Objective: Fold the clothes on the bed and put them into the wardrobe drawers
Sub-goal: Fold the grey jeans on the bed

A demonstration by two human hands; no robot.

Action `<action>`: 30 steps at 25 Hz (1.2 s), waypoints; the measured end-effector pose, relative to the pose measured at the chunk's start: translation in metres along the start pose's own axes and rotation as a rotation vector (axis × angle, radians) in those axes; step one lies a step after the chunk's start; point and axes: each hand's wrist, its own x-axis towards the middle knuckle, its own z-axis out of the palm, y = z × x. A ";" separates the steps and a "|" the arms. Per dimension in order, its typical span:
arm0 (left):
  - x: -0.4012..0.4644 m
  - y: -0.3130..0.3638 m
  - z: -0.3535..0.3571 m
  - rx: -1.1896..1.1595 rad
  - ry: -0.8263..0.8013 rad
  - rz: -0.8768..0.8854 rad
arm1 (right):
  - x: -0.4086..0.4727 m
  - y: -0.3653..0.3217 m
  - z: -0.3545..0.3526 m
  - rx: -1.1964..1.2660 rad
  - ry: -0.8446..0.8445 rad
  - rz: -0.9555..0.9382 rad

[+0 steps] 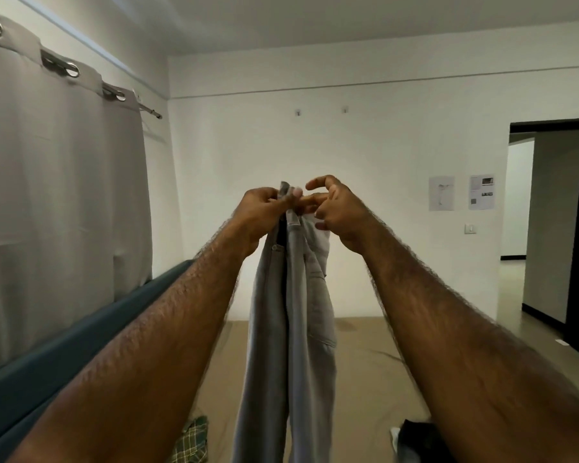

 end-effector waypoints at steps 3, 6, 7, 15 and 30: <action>-0.002 -0.001 -0.005 -0.097 0.067 0.068 | 0.004 0.014 -0.007 -0.059 0.203 -0.100; -0.001 0.001 -0.020 -0.265 -0.001 0.104 | 0.004 0.035 -0.036 0.000 0.391 0.063; -0.002 -0.001 -0.027 -0.335 -0.034 0.107 | -0.002 0.042 -0.042 0.142 0.261 0.129; -0.008 -0.015 -0.061 0.379 0.190 0.263 | -0.020 0.016 -0.034 0.120 0.160 -0.001; -0.075 0.005 -0.127 0.260 0.094 0.041 | -0.085 -0.053 0.020 -0.285 0.452 0.081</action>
